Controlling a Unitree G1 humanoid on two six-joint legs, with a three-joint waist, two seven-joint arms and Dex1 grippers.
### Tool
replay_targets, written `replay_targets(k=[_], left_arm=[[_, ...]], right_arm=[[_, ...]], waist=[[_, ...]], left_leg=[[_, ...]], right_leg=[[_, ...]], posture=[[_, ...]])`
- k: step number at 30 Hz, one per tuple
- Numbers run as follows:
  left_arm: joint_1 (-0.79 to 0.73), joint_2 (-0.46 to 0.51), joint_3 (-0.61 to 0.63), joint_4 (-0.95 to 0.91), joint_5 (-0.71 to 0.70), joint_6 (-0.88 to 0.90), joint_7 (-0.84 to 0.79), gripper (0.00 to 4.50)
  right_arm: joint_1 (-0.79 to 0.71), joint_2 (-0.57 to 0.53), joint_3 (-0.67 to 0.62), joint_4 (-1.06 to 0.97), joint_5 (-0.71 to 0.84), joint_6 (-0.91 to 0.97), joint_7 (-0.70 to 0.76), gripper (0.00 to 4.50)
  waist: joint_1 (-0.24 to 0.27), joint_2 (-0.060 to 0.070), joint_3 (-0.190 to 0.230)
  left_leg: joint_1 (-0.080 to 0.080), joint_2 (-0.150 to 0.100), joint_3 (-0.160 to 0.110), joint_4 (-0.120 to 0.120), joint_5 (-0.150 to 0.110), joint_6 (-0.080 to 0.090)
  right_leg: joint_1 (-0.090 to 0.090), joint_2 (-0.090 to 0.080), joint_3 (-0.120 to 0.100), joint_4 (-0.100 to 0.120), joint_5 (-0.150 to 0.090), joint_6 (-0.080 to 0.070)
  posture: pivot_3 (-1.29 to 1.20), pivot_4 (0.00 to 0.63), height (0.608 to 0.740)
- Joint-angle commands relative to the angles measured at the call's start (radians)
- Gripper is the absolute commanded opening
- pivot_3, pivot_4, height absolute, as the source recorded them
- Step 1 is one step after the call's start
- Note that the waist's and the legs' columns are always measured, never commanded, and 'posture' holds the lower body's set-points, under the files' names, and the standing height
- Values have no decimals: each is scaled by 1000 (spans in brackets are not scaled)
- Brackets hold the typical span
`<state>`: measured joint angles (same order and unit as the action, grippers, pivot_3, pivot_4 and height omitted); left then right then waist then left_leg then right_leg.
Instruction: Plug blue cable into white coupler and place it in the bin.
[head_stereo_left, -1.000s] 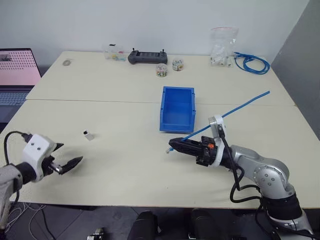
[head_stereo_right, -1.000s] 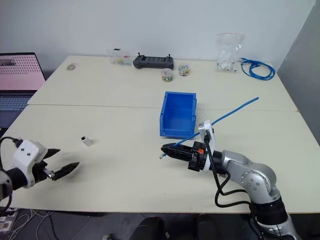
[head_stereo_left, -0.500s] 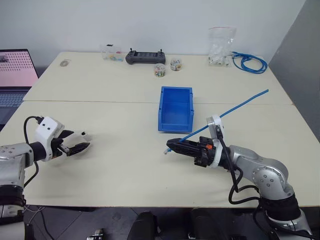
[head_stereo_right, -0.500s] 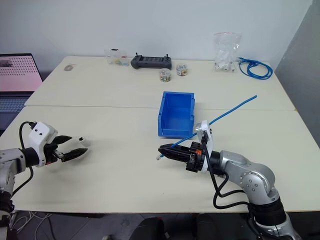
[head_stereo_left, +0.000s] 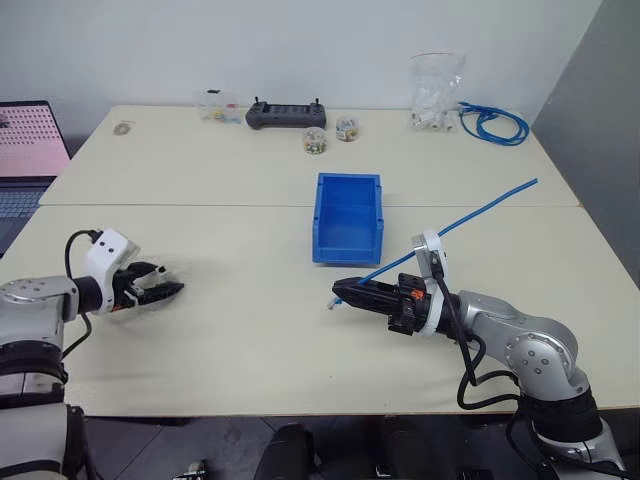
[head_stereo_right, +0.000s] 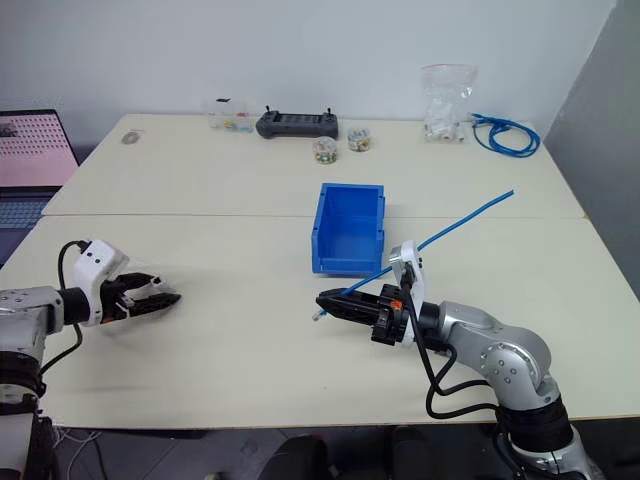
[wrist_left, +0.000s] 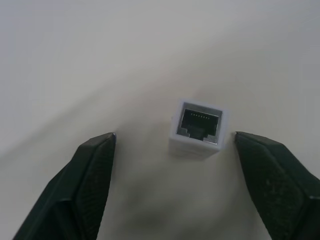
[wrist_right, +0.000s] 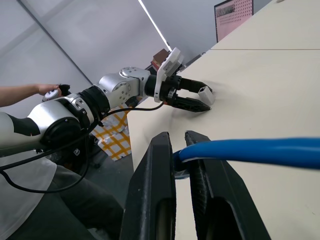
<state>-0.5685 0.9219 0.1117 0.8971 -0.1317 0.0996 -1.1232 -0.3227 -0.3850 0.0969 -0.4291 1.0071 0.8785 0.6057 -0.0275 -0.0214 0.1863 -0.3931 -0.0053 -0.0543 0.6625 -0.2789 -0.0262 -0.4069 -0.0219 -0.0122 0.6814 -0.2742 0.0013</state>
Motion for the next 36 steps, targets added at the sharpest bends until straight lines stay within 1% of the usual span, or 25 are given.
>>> replay_targets(k=[1,2,6,8,11,14,17,20,22,24,26,28,32,36], left_arm=[[-35,0,-2,26,14,-25,3,3020],[-41,-3,-4,34,16,-29,4,2745],[-60,-11,-13,64,30,-45,5,1922],[-67,-14,-17,75,34,-52,3,1414],[-72,-20,-14,84,30,-51,1,847],[-56,-28,-15,57,16,-32,-26,813],[-19,-40,-12,-17,-11,-2,-63,813],[86,-76,-22,-254,-73,74,-110,813],[167,-112,-58,-469,-116,147,-127,813],[220,-137,-89,-621,-139,203,-128,813],[236,-169,-129,-735,-153,252,-122,813],[222,-218,-202,-853,-161,302,-116,813],[189,-243,-294,-915,-130,314,-135,813],[129,-273,-399,-893,-65,264,-149,813]], right_arm=[[0,6,-21,-47,16,-8,-6,109],[1,5,-22,-48,16,-8,-6,109],[6,2,-24,-53,18,-7,-9,109],[9,-1,-25,-57,19,-6,-12,108],[14,-3,-27,-62,21,-5,-17,108],[22,-13,-32,-69,20,-3,-17,108],[34,-31,-36,-80,12,-5,-12,108],[60,-69,-41,-103,-10,-13,-1,108],[81,-93,-45,-115,-24,-21,5,108],[97,-106,-46,-124,-34,-27,7,108],[114,-129,-36,-136,-62,-35,19,108],[142,-160,-21,-158,-98,-48,38,108],[161,-171,-12,-172,-127,-65,45,108],[160,-167,-5,-174,-158,-82,45,108]], waist=[[0,0,0],[0,0,0],[0,0,0],[0,0,0],[0,0,0],[0,0,0],[0,0,0],[2,0,0],[5,0,0],[10,0,0],[12,0,-1],[16,0,0],[12,-1,-1],[1,-1,-1]], left_leg=[[0,0,0,0,0,0],[0,0,0,0,0,0],[0,0,0,0,0,0],[0,0,0,0,0,0],[0,0,0,0,0,0],[0,0,0,1,0,0],[0,0,0,1,0,0],[0,-1,0,1,0,0],[0,-1,0,1,0,0],[0,-1,0,1,0,0],[0,-1,0,2,0,0],[0,-1,0,2,0,0],[0,-1,0,2,0,0],[2,1,0,1,0,0]], right_leg=[[0,0,0,0,0,0],[0,0,0,0,0,0],[0,0,0,0,0,0],[0,0,0,0,0,0],[0,0,0,1,0,0],[0,0,0,1,1,0],[0,0,0,1,1,0],[0,-1,1,1,1,0],[1,-1,1,0,1,0],[1,-2,1,-1,1,0],[1,-2,1,0,1,1],[1,-2,1,0,1,1],[2,0,1,0,1,1],[2,2,2,1,1,1]], posture=[[0,150,740],[0,150,740],[0,150,740],[0,150,740],[0,150,740],[0,150,740],[0,150,740],[0,150,740],[0,150,740],[0,150,740],[0,150,740],[0,150,740],[0,150,740],[0,150,740]])
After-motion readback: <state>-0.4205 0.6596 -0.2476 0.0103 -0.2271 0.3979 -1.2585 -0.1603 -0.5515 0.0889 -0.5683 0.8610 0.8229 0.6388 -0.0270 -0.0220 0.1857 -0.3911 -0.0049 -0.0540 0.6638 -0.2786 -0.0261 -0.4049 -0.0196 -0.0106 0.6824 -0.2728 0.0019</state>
